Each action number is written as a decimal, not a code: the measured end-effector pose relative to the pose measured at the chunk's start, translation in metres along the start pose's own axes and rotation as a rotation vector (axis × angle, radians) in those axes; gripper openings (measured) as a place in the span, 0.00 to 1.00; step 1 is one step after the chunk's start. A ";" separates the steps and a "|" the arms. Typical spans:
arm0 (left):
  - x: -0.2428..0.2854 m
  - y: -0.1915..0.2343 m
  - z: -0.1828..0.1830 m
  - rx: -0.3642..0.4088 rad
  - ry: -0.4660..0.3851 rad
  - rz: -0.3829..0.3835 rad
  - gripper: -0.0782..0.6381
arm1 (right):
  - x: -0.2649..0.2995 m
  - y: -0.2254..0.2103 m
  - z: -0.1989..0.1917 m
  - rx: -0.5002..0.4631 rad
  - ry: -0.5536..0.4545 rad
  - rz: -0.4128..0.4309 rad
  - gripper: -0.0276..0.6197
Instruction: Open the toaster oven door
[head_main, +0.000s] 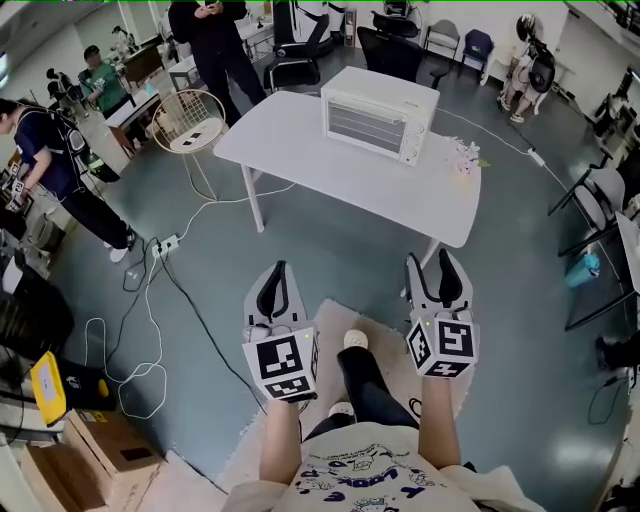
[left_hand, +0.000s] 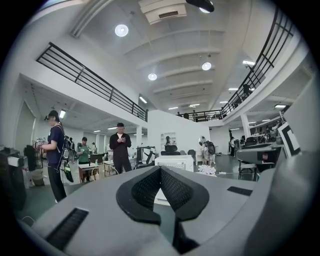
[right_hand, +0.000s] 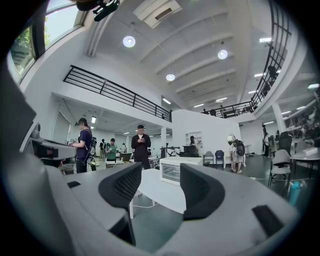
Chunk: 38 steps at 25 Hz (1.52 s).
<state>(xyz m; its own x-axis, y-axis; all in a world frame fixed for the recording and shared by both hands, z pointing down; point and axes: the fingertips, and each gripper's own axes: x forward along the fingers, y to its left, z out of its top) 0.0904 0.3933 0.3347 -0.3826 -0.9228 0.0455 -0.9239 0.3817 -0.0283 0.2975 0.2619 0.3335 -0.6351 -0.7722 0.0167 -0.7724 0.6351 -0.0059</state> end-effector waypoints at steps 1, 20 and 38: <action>0.007 0.001 0.000 0.002 0.002 0.003 0.12 | 0.009 -0.001 0.000 0.002 -0.002 0.005 0.41; 0.226 0.015 0.031 0.014 -0.017 0.103 0.12 | 0.249 -0.059 0.026 0.039 -0.031 0.090 0.41; 0.373 0.019 0.013 0.014 0.034 0.094 0.12 | 0.387 -0.107 0.003 0.041 0.020 0.065 0.41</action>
<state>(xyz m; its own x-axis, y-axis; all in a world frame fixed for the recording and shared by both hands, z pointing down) -0.0700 0.0553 0.3382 -0.4675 -0.8807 0.0756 -0.8839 0.4651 -0.0479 0.1343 -0.1049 0.3374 -0.6841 -0.7285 0.0354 -0.7293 0.6825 -0.0489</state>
